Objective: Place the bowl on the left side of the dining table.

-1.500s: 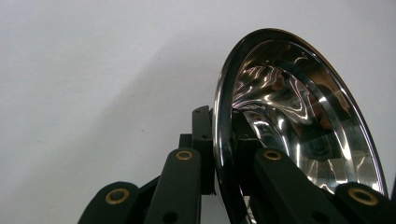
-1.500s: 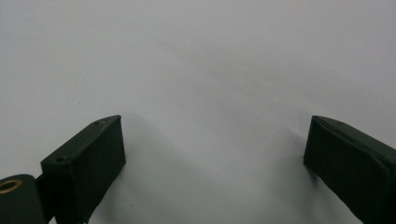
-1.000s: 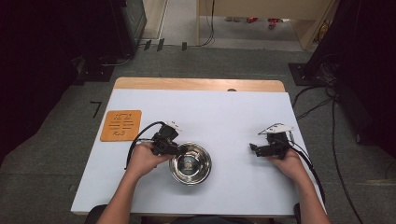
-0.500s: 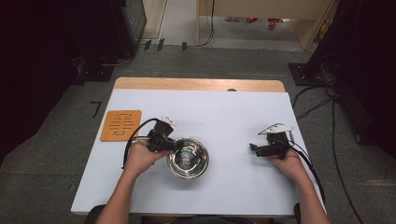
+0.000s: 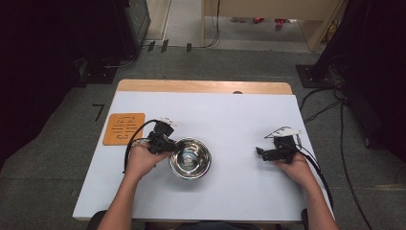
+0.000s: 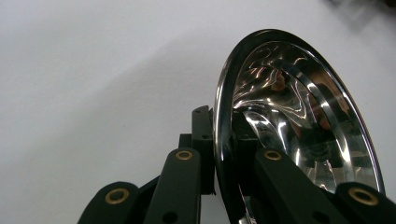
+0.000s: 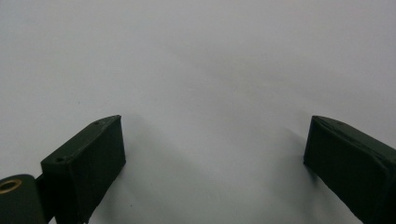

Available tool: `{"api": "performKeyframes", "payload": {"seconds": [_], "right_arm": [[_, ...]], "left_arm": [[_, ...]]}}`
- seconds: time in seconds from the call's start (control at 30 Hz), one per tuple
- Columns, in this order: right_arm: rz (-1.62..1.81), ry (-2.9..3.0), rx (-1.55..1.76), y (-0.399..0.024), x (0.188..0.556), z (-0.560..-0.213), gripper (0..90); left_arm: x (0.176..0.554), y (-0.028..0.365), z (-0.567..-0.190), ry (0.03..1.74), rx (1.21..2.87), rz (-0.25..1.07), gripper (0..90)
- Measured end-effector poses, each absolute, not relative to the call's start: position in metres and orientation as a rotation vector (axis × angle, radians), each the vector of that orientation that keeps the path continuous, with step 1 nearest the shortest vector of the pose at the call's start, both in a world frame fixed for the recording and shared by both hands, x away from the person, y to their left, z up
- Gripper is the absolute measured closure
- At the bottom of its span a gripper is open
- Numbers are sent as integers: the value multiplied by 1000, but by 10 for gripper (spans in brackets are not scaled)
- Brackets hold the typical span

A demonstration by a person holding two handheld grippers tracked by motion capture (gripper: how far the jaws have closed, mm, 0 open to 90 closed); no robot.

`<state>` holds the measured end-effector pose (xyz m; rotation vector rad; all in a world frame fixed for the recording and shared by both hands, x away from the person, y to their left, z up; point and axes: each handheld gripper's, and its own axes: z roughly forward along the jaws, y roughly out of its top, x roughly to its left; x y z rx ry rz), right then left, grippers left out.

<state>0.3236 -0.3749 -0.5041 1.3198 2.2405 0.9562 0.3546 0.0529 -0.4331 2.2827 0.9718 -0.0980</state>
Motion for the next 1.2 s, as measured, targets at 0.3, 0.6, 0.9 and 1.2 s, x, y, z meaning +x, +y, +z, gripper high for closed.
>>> {"api": "performKeyframes", "payload": {"seconds": [0.3, 0.6, 0.9, 1.2], "right_arm": [[956, 2240, 1321, -375, 324, -504, 48], [956, 2240, 1320, -375, 324, -504, 48], [956, 2240, 1321, -375, 324, -504, 48], [956, 2240, 1321, -375, 324, -504, 48]], "left_arm": [[358, 60, -433, 1009, 2255, -98, 856], [362, 68, -433, 1043, 2232, -90, 856], [365, 76, -432, 1067, 2212, -85, 856], [367, 83, -431, 1087, 2196, -81, 856]]}}
